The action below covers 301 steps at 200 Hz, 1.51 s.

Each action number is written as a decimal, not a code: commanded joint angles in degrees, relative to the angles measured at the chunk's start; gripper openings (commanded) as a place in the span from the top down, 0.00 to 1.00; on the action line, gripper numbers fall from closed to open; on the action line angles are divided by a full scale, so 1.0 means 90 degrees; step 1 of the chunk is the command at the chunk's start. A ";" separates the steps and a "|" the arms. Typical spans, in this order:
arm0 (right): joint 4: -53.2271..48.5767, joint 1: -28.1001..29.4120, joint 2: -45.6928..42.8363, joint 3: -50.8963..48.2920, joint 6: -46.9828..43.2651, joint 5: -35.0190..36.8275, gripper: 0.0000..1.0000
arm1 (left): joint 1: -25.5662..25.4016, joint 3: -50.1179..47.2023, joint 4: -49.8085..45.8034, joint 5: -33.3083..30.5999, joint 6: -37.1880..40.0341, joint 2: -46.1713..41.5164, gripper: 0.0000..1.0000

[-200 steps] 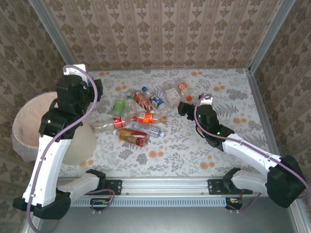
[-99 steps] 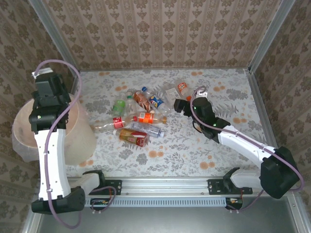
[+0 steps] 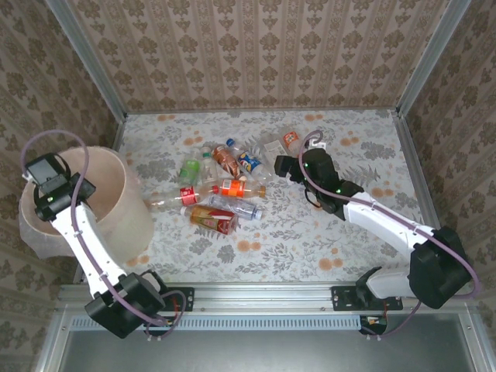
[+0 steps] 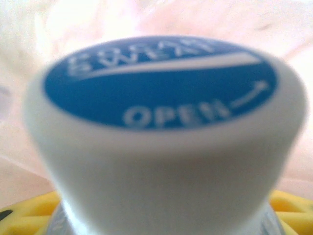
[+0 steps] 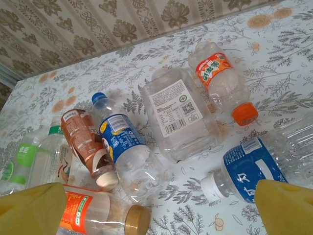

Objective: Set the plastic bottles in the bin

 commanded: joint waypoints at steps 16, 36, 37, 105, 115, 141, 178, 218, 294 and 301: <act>-0.0165 -0.0025 0.0147 0.0222 -0.0145 -0.0236 0.00 | 0.0419 -0.0320 0.0479 0.0996 -0.0858 -0.0070 0.41; -0.0162 -0.0025 0.0180 0.0230 -0.0153 -0.0289 0.00 | 0.0458 -0.0346 0.0513 0.1309 -0.0987 -0.0025 0.39; -0.0162 -0.0025 0.0180 0.0227 -0.0148 -0.0286 0.00 | 0.0461 -0.0344 0.0514 0.1317 -0.0997 -0.0019 0.39; -0.0050 -0.0025 0.0200 0.0115 -0.0191 -0.0242 0.00 | 0.0454 -0.0185 0.0444 0.1650 -0.1153 0.0005 0.14; -0.0049 -0.0025 0.0219 0.0114 -0.0186 -0.0208 0.00 | 0.0457 -0.0136 0.0399 0.1666 -0.1134 0.0006 0.11; -0.0121 -0.0034 0.0277 0.0131 -0.0221 -0.0141 0.00 | 0.0455 -0.0102 0.0379 0.1699 -0.1142 -0.0037 0.10; -0.0310 -0.0058 0.0269 0.0154 -0.0135 0.0049 0.00 | 0.0457 -0.0025 0.0323 0.2051 -0.1144 -0.0188 0.06; -0.0829 -0.0122 0.0275 0.0173 0.0213 0.0488 0.00 | 0.0455 0.0181 0.0192 0.2338 -0.1038 -0.0491 0.02; -0.0191 -0.0882 0.0126 -0.0508 0.1348 0.0015 0.00 | -0.0237 0.0739 -0.0175 0.2564 -0.1086 -0.0918 0.00; -0.0135 -0.0943 0.0086 -0.0562 0.1358 -0.0042 0.00 | -0.0444 0.0828 -0.0205 0.2449 -0.1093 -0.0948 0.00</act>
